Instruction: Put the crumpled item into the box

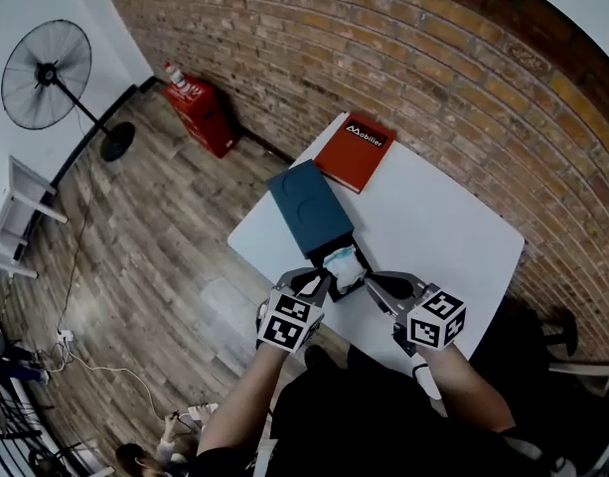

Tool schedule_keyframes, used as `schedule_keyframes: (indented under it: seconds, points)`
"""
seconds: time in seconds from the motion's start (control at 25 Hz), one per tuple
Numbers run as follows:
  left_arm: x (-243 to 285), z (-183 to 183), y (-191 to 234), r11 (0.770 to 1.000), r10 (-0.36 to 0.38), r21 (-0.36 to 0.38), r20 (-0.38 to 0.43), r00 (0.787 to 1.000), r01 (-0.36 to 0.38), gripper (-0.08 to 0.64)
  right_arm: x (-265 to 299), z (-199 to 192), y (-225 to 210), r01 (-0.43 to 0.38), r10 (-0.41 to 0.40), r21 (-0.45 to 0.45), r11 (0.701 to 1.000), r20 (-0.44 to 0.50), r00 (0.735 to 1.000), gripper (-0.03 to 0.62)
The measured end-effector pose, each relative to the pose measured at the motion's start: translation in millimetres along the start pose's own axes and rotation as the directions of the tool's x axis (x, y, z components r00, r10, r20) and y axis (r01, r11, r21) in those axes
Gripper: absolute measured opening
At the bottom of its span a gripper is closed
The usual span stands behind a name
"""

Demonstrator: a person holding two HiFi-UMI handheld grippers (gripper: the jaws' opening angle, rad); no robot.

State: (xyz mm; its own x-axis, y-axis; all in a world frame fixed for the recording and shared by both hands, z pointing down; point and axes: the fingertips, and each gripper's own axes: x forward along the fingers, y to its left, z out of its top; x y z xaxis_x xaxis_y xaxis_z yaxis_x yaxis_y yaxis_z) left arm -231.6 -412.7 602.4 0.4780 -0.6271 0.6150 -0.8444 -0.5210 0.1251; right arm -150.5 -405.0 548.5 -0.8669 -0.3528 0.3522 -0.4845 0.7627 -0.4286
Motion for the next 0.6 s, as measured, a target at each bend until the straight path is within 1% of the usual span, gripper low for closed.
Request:
schedule_keyframes:
  seconds: [0.08,0.16,0.2,0.36,0.48,0.6]
  points:
    - [22,-4,0,1.0,-0.015,0.015,-0.052,0.999,0.016,0.079,-2,-1,-14,0.005,-0.005,0.009,1.0,-0.001,1.0,0.0]
    - [39,-10,-1,0.999,-0.036,0.03,-0.105,0.994,0.039,0.114,-4,-2,-25,0.014,-0.014,0.023,1.0,0.003,1.0,0.0]
    - [47,-13,-1,0.998,-0.046,0.038,-0.128,0.991,0.051,0.137,-6,-2,-29,0.019,-0.019,0.029,0.999,0.006,1.0,0.0]
    - [77,-27,-3,0.992,-0.079,0.076,-0.216,0.973,0.097,0.191,-15,-6,-45,0.04,-0.041,0.052,0.998,0.008,0.999,0.0]
    - [99,-38,-1,0.988,-0.084,0.1,-0.275,0.958,0.116,0.216,-22,-10,-57,0.059,-0.059,0.067,0.996,0.004,0.998,0.0]
    - [114,-44,3,0.983,-0.072,0.135,-0.319,0.945,0.121,0.229,-28,-12,-66,0.075,-0.075,0.08,0.994,0.008,0.997,0.0]
